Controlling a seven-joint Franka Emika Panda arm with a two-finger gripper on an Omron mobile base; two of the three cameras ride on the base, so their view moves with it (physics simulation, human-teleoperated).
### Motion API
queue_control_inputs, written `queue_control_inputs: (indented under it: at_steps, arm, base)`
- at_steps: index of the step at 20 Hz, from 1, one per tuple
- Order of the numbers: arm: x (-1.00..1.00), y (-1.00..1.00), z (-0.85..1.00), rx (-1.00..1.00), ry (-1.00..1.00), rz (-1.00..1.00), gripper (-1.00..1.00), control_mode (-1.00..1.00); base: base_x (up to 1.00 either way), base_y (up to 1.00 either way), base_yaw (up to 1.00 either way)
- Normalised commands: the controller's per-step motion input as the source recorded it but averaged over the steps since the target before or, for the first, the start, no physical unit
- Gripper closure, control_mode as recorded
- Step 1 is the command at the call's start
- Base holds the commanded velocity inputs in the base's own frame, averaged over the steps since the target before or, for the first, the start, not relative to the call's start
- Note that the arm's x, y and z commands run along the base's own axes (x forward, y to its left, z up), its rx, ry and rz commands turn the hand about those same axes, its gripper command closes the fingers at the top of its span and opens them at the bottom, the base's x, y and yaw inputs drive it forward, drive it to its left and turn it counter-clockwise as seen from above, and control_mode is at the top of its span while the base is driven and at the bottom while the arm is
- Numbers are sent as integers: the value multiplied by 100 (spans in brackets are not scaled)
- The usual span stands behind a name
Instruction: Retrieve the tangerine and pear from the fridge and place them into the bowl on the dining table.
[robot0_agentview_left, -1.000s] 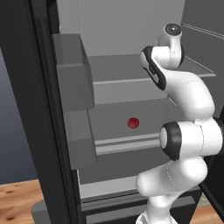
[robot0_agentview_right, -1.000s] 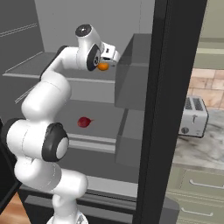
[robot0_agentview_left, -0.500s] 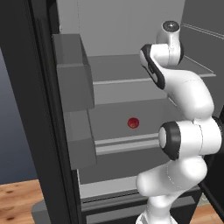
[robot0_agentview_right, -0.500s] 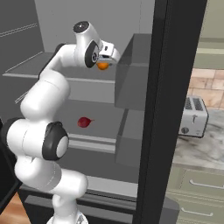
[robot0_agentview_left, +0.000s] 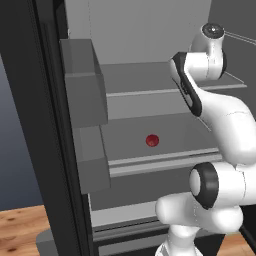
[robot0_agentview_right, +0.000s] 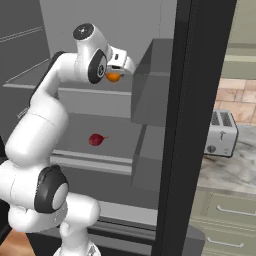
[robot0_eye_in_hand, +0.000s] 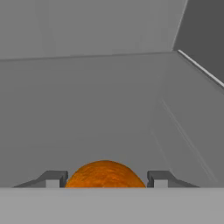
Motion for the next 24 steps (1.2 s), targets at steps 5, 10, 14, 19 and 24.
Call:
queue_control_inputs:
  at_steps: [5, 10, 14, 19, 24]
  arm:
    - [-100, 7, -7, -1, -16, 10, 100, -100]
    - [-100, 20, -45, 0, -15, 28, 100, -100]
    - [-91, 36, -52, -1, -17, 28, 100, -100]
    - [-19, 21, -23, -3, -3, 6, 100, 100]
    - [0, 0, 0, 0, 0, 0, 100, 100]
  base:
    - [0, 0, 0]
    - [0, 0, 0]
    - [0, 0, 0]
    - [-32, 27, 0]
    - [-95, 12, 0]
